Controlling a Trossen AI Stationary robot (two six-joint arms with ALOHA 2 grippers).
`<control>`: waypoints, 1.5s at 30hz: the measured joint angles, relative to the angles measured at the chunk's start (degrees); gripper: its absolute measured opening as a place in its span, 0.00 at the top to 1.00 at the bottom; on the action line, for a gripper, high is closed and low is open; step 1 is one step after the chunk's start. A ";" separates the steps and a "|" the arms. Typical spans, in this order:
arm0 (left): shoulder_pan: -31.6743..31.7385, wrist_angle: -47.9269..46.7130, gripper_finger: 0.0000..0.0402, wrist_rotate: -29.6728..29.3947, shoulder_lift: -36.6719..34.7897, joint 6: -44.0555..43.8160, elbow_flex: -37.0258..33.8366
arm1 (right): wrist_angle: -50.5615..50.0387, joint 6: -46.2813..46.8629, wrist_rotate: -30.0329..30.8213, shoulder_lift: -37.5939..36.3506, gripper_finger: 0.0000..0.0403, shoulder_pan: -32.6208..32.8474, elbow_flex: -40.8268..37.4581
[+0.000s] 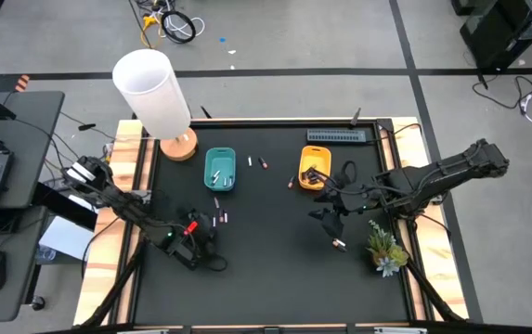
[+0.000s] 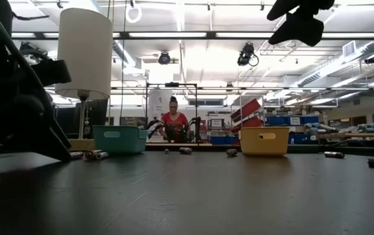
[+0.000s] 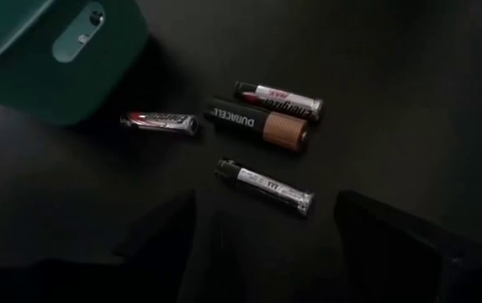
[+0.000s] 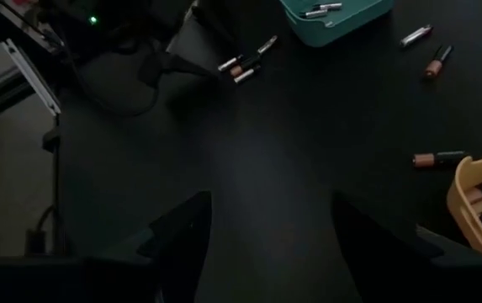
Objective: Sort batteries
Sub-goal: Put the silver battery into the blue bin
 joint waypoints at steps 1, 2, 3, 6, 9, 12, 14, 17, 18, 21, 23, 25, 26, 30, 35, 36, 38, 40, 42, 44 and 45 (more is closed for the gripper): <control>0.00 0.70 0.24 -0.08 -0.12 0.01 -0.42 | 0.09 0.30 0.00 0.00 0.37 0.12 0.00; 0.00 1.27 0.24 -0.07 -0.16 -0.02 -0.75 | 0.30 0.56 0.02 0.00 0.37 0.19 0.00; 0.01 2.12 0.24 -0.10 -0.15 -0.01 -1.15 | 0.42 0.86 0.08 0.00 0.37 0.21 0.00; 0.13 5.65 0.24 0.35 -0.15 -0.20 -2.34 | 0.41 1.49 0.20 0.00 0.37 0.23 0.00; 0.16 6.01 0.24 0.49 -0.07 -4.44 -2.04 | 1.19 1.52 0.28 -0.02 0.37 0.23 0.00; 0.11 4.26 0.24 0.36 0.00 -11.22 -1.88 | 2.14 1.52 0.43 0.00 0.37 0.23 0.00; 0.08 2.45 0.25 0.54 0.00 -14.64 -1.75 | 2.73 1.50 0.55 0.00 0.37 0.23 0.00; 0.07 -0.36 0.27 0.87 0.00 -18.65 -1.68 | 2.83 1.08 0.63 0.00 0.38 0.23 0.00; 0.07 -1.22 0.28 0.79 0.00 -19.64 -1.69 | 2.81 1.08 0.63 -0.02 0.38 0.23 0.00; 0.07 -2.61 0.29 1.04 -0.01 -21.31 -1.70 | 2.82 0.98 0.63 0.00 0.38 0.23 0.00; 0.09 -2.82 0.30 1.25 -0.02 -21.50 -1.72 | 2.84 0.95 0.63 -0.01 0.39 0.23 0.00; 0.09 -2.86 0.30 1.45 -0.02 -21.66 -1.72 | 2.83 0.91 0.63 0.00 0.39 0.23 0.00; 0.09 -3.06 0.30 1.63 -0.02 -21.82 -1.68 | 2.81 0.71 0.63 0.00 0.39 0.23 0.00; 0.13 -7.15 0.30 2.67 0.01 -23.24 0.05 | 2.81 0.51 0.61 0.00 0.39 0.23 0.00; -0.28 -8.69 0.30 1.54 0.22 -13.16 2.50 | 2.77 -0.62 0.61 -0.02 0.39 0.23 0.00; -0.25 -8.77 0.30 1.71 0.22 -9.92 2.91 | 2.78 -0.80 0.61 0.00 0.39 0.23 0.00; 0.10 -8.90 0.30 2.65 0.22 -5.80 3.72 | 2.79 -1.02 0.61 0.00 0.39 0.23 0.00; 0.43 -9.31 0.30 3.38 0.22 -4.71 4.46 | 2.81 -1.01 0.61 0.00 0.39 0.23 0.00; 0.48 -8.86 0.30 3.92 0.22 -6.21 5.19 | 2.81 -1.01 0.61 -0.02 0.39 0.23 0.00; 0.46 -7.96 0.30 2.92 0.18 -8.60 5.62 | 2.83 -1.01 0.61 0.00 0.39 0.23 0.00; 0.48 -7.82 0.30 2.58 0.17 -10.05 5.62 | 2.83 -1.01 0.61 0.00 0.39 0.23 0.00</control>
